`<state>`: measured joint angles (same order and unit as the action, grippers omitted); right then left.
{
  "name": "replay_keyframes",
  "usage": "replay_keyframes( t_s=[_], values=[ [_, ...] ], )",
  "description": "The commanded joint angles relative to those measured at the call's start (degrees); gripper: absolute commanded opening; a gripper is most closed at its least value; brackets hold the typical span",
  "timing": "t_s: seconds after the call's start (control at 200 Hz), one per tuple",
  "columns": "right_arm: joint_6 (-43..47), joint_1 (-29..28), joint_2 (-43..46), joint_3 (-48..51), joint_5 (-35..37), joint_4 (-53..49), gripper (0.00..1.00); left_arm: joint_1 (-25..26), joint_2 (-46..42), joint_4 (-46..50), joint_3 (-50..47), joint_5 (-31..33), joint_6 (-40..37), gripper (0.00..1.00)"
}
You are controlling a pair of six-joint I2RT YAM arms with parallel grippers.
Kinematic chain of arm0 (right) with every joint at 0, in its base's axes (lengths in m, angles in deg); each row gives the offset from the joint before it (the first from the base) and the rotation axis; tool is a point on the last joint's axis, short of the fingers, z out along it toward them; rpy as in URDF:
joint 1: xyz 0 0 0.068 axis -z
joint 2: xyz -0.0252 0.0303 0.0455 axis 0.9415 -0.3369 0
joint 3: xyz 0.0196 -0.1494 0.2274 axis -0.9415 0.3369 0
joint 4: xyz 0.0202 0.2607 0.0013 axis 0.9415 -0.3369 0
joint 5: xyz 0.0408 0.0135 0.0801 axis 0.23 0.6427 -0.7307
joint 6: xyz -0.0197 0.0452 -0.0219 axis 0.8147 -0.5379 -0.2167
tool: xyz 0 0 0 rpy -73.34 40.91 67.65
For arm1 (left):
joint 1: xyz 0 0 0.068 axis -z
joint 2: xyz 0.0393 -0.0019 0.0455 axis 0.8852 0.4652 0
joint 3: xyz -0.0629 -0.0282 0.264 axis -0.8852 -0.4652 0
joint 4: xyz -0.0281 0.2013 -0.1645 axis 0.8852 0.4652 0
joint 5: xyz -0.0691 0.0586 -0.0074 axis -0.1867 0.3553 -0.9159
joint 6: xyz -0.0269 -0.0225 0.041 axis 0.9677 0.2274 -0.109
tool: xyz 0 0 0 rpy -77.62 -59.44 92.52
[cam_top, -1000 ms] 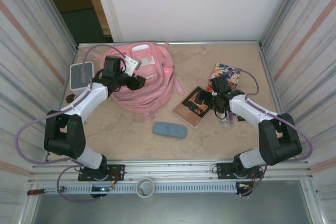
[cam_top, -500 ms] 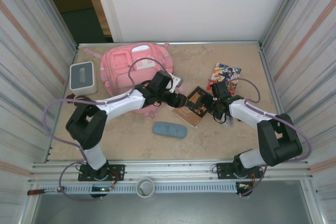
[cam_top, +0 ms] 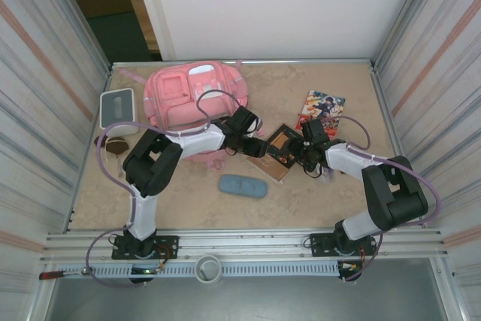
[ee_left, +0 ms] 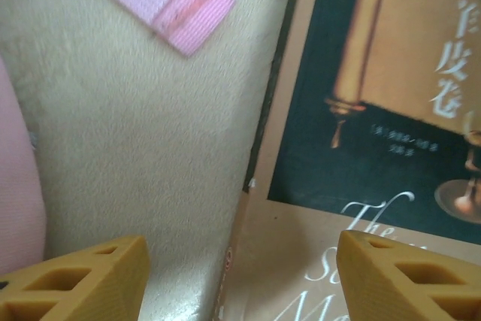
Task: Pack books, pencil case, and school supplies into a backpack
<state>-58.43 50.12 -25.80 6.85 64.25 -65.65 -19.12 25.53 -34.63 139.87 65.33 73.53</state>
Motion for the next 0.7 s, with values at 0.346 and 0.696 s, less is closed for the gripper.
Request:
replay_keyframes(
  t_s=[0.346, 0.696],
  values=[
    [-0.05, -1.13, 2.48, 1.88, 1.75, 7.75, 0.22, 1.12, -0.6, -8.58, -4.86, -8.13, 5.38, 0.55],
    [8.74, -0.87, 9.96, -1.63, 4.26, 1.4, 0.0, 0.86, -7.08, -11.47, -7.14, -7.49, 2.84, 0.61]
  ],
)
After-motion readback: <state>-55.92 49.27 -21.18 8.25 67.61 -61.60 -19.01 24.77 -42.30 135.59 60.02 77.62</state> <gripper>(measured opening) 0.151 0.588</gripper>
